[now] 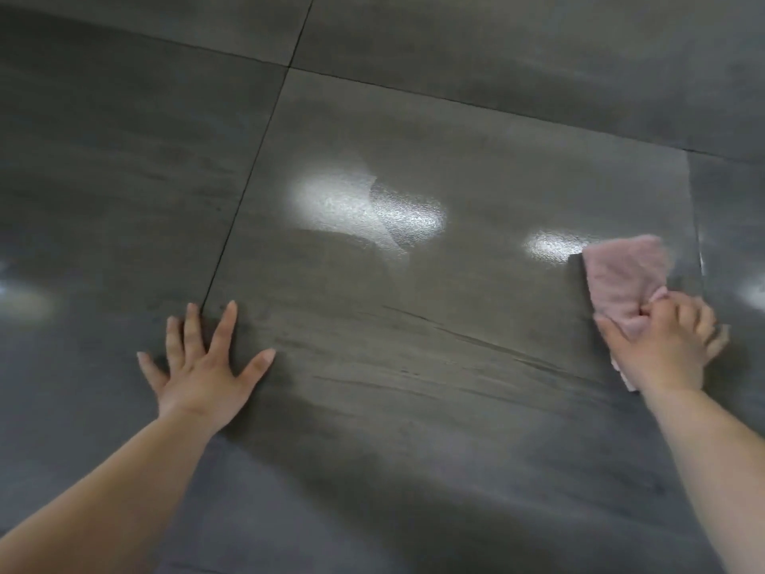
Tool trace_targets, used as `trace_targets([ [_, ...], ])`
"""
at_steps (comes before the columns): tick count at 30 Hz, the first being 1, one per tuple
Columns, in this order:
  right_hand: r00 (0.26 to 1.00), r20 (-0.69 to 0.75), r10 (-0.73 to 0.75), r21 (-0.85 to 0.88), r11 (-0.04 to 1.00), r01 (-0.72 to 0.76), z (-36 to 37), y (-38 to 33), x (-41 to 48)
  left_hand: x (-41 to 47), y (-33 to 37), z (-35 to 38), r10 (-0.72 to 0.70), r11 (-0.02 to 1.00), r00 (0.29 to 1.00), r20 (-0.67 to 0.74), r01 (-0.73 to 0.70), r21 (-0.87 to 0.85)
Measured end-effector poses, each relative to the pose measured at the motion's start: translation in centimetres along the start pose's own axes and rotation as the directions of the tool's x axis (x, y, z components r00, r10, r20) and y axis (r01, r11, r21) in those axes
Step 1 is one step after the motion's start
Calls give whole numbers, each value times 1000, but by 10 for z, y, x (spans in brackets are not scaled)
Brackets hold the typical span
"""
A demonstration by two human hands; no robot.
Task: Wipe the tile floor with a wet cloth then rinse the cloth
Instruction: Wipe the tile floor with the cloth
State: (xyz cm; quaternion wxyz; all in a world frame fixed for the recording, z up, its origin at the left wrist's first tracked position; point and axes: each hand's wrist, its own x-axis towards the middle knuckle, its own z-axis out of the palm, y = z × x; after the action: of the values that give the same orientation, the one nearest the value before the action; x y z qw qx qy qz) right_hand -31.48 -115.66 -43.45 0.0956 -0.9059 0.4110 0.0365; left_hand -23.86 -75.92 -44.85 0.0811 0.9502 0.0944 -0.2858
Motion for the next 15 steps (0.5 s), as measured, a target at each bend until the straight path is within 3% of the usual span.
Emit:
trace_targets([
  [4,998,-39,-46,196,979,53,20,-75,22,6,-4,3,7,999,1000,23,-7,-39],
  [7,949,77,-307,60,951,303,47,-179,15,9,-5,3,1,1000,998,67,0,-13],
  [9,810,227,-542,77,839,539,67,-261,-17,12,-3,2,-8,1000,995,95,9,-9],
  [12,453,322,-831,165,521,838,90,-337,-92,12,-3,-2,-10,1000,993,116,12,-10],
  [13,379,304,-874,172,441,881,96,-344,-102,13,-3,-2,-9,1000,992,124,10,-8],
  [15,331,264,-906,145,377,915,100,-337,-91,14,-3,0,-4,1000,993,116,5,-10],
])
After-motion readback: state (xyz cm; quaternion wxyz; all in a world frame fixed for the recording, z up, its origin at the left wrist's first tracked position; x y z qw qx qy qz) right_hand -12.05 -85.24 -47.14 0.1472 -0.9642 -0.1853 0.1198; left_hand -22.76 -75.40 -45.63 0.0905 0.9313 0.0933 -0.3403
